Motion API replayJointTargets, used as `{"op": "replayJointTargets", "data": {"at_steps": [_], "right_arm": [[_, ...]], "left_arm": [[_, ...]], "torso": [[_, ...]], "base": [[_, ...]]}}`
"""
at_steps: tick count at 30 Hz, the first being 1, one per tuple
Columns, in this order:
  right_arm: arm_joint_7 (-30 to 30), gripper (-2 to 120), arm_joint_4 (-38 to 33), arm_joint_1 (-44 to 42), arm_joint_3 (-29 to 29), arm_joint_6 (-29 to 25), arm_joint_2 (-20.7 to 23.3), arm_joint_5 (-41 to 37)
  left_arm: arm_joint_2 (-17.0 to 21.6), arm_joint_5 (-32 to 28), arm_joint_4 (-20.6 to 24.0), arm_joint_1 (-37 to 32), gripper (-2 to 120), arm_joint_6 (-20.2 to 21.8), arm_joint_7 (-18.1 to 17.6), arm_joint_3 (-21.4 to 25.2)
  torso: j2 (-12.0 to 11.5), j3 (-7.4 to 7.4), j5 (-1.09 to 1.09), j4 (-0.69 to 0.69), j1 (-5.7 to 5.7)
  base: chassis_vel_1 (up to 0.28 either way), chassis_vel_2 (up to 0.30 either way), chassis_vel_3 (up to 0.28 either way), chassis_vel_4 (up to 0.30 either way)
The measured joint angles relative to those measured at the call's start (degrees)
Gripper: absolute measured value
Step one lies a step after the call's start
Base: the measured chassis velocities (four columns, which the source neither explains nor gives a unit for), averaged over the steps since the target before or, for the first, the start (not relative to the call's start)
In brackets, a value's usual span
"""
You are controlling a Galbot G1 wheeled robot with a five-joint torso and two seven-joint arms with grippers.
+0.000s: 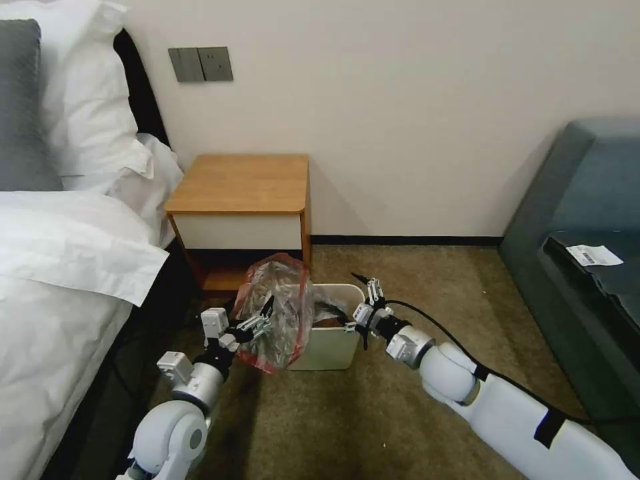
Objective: Pick up the garbage bag from the table and place it over the trash can.
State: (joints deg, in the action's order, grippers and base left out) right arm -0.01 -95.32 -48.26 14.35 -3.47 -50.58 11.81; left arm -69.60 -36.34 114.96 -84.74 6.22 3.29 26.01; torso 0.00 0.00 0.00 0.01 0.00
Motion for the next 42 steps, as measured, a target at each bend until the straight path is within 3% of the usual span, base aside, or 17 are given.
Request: {"op": "replayJointTargets", "data": {"at_steps": [10, 23, 42], "right_arm": [[-2.7, 100, -0.6, -0.7, -1.0, -1.8, 1.2, 0.0], [-7.6, 100, -3.4, -5.6, -8.5, -5.5, 3.4, -2.1], [-7.8, 100, -6.3, -11.2, -14.9, -7.9, 5.0, -3.0]], "left_arm": [[1.0, -1.1, -2.6, 1.6, 100, 0.7, 0.0, -1.8], [0.3, -1.9, -8.9, 6.0, 100, 0.7, -0.6, -4.2], [-0.7, -2.5, -14.8, 9.5, 100, 0.4, -1.0, -5.7]], "torso": [[0.0, 0.0, 0.0, -0.01, 0.0], [0.0, 0.0, 0.01, -0.01, 0.0], [0.0, 0.0, 0.01, -0.01, 0.0]], "base": [[0.0, 0.0, 0.0, 0.0], [0.0, 0.0, 0.0, 0.0], [0.0, 0.0, 0.0, 0.0]]}}
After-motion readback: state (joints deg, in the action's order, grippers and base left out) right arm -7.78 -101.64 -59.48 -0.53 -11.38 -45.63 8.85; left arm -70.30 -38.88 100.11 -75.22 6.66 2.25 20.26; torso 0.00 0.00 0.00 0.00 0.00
